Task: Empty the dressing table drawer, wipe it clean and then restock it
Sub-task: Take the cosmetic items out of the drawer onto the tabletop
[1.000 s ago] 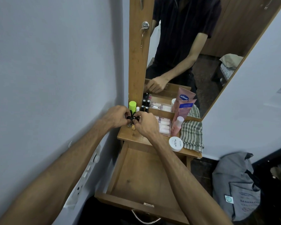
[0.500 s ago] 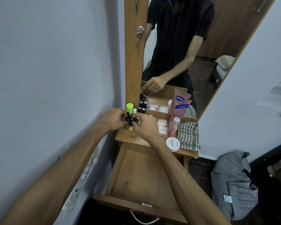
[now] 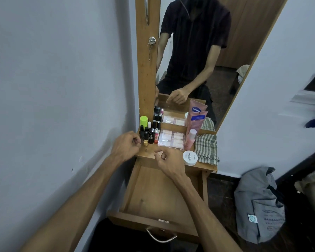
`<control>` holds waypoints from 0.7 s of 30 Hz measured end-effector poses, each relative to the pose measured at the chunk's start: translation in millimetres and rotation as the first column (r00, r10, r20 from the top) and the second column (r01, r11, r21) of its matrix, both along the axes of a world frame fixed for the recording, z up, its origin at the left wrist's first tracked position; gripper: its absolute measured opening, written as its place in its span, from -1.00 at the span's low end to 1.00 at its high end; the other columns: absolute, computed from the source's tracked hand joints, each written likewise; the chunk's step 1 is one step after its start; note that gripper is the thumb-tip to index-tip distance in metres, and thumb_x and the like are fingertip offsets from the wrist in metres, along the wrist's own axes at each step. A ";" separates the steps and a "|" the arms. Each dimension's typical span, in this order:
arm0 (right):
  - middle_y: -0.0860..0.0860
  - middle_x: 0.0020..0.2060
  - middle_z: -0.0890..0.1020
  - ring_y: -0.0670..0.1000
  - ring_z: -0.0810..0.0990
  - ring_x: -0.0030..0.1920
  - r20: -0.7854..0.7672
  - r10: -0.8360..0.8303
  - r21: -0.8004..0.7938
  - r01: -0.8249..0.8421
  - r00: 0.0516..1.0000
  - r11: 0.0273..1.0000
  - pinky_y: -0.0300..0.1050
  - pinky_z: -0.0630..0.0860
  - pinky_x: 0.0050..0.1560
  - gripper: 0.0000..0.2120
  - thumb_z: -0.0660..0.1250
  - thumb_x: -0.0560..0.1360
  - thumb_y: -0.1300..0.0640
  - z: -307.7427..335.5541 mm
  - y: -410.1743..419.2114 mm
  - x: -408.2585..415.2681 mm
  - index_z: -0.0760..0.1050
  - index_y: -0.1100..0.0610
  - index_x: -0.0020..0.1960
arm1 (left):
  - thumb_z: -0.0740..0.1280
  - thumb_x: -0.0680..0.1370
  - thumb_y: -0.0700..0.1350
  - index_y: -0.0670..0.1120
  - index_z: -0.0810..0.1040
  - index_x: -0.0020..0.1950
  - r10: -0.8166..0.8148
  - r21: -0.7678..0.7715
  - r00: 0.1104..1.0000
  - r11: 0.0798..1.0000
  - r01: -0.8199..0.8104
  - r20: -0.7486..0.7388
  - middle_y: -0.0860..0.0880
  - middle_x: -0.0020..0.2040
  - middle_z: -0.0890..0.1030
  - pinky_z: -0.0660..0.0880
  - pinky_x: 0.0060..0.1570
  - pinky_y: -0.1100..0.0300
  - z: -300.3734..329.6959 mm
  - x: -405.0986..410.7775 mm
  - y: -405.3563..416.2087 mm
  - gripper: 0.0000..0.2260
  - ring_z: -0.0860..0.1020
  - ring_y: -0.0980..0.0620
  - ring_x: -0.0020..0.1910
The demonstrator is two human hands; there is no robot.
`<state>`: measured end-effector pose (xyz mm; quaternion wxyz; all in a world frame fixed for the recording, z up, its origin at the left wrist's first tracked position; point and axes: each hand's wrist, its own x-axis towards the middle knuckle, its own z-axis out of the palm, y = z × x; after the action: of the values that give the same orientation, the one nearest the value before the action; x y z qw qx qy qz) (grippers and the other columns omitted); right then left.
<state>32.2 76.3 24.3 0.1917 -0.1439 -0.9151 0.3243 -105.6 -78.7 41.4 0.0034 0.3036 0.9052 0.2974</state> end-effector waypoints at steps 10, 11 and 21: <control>-0.22 -0.36 0.59 -0.18 0.59 -0.29 0.071 -0.107 -0.089 0.113 0.992 0.990 -0.21 0.55 -0.22 -0.87 0.41 0.49 -0.01 -27.1 0.3 76.3 0.70 -0.07 0.00 | 0.31 0.41 -0.01 0.09 0.54 -0.23 -0.054 0.003 0.997 0.999 0.054 0.061 0.22 -0.18 0.58 0.43 -0.19 0.24 -43.1 78.6 -1.1 -0.96 0.52 0.21 -0.18; -0.22 -0.38 0.60 -0.18 0.59 -0.30 0.076 -0.119 -0.104 0.127 0.990 0.986 -0.26 0.52 -0.25 -0.88 0.41 0.49 -0.01 -30.1 -0.6 84.3 0.70 -0.08 -0.02 | 0.33 0.42 -0.01 0.10 0.53 -0.23 -0.069 0.003 0.995 0.998 0.069 0.073 0.22 -0.19 0.57 0.43 -0.18 0.24 -47.8 85.7 -1.0 -0.96 0.51 0.22 -0.18; -0.20 -0.42 0.59 -0.23 0.57 -0.37 0.190 -0.185 -0.163 0.217 0.964 0.963 -0.46 0.36 -0.35 -0.89 0.42 0.48 -0.01 -48.3 -15.9 143.1 0.72 -0.07 -0.06 | 0.38 0.44 -0.06 0.07 0.57 -0.24 -0.047 -0.082 0.986 0.995 0.061 0.161 0.20 -0.23 0.60 0.40 -0.25 0.33 -66.9 140.6 -12.8 -0.94 0.52 0.24 -0.23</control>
<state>175.3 60.5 -23.9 0.1298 -0.2808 -0.8753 0.3716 35.0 -91.4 -25.5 0.0965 0.3029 0.9055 0.2810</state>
